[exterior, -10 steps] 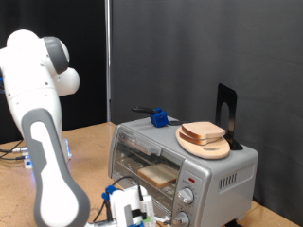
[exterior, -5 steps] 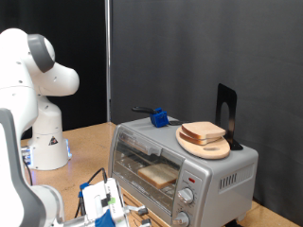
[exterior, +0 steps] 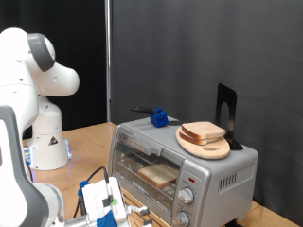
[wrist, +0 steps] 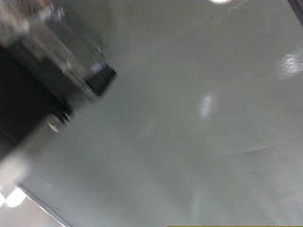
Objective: Make a piece of toast with the oven
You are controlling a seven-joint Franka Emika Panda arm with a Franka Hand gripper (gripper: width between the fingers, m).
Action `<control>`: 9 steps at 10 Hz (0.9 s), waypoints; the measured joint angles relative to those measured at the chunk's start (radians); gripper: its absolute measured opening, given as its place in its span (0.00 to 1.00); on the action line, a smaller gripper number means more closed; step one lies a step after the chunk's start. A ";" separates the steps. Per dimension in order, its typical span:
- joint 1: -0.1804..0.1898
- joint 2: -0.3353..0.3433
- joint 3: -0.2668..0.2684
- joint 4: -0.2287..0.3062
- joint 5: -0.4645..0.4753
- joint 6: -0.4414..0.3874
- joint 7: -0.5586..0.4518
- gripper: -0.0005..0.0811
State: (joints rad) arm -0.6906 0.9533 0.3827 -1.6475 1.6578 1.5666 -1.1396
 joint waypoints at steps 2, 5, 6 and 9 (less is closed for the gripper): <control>-0.016 0.011 0.009 0.001 0.021 -0.071 -0.209 0.01; 0.004 0.002 0.000 -0.005 -0.025 0.039 0.052 0.01; 0.017 -0.013 -0.008 -0.010 -0.059 0.081 0.167 0.01; 0.010 -0.038 0.005 -0.036 -0.049 0.044 0.076 0.01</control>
State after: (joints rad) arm -0.6809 0.9154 0.3878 -1.6833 1.6085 1.6102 -1.0639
